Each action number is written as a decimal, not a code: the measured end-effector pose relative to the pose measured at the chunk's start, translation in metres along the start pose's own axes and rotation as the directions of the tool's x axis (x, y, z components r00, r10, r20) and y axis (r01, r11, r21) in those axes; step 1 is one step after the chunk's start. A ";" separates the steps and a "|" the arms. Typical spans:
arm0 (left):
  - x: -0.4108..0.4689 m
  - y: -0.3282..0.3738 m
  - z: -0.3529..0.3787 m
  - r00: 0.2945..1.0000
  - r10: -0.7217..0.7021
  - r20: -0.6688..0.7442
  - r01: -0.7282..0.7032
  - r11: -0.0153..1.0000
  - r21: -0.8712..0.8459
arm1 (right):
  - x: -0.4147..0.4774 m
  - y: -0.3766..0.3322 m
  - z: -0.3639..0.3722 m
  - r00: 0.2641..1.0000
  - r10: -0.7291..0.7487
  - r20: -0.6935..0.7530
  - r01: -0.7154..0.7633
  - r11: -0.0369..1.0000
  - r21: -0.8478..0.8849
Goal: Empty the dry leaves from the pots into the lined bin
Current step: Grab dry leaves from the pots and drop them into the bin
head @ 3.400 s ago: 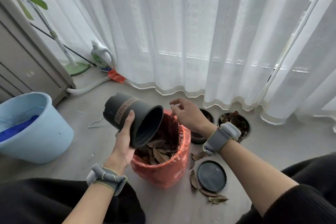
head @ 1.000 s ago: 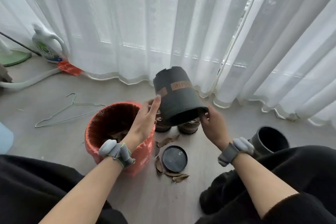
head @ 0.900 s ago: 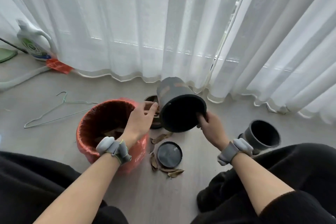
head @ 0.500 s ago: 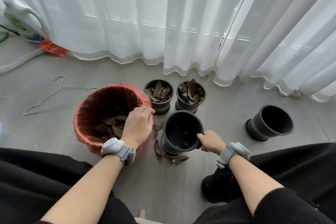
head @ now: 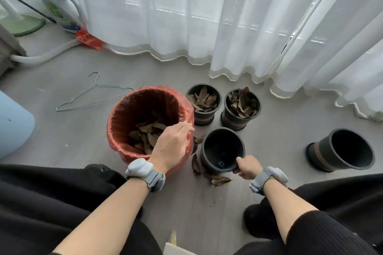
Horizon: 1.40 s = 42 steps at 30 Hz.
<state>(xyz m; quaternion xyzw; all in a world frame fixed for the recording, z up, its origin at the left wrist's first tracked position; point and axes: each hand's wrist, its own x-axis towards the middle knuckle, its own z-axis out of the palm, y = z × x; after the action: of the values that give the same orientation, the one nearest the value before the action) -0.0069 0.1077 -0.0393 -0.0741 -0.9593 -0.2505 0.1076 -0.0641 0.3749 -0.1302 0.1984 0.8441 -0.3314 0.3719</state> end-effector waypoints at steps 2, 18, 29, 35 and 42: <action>0.000 -0.001 0.002 1.000 0.001 0.008 -0.001 1.000 0.004 | 0.000 0.001 0.001 1.000 0.018 0.007 -0.018 1.000 0.011; 0.023 0.052 0.051 0.977 0.141 0.159 -0.120 0.984 -0.132 | 0.003 0.053 -0.034 0.981 0.164 -0.100 -0.113 0.915 0.387; 0.038 0.059 0.112 0.930 -0.007 0.368 0.074 0.983 -0.167 | 0.060 0.076 -0.136 0.873 0.413 -0.259 -0.121 0.699 0.705; 0.040 0.046 0.121 0.905 -0.077 0.419 0.147 0.979 -0.138 | 0.083 0.054 -0.159 0.862 0.415 -0.290 -0.050 0.640 0.767; 0.046 0.057 0.111 0.924 -0.018 0.382 0.120 0.962 -0.245 | 0.062 0.027 -0.088 0.873 0.166 -0.458 0.107 0.853 0.511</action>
<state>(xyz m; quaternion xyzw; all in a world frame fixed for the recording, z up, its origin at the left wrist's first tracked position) -0.0585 0.2159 -0.0960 -0.1001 -0.9221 -0.3607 -0.0981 -0.1324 0.4622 -0.1443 0.3817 0.7848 -0.4808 0.0849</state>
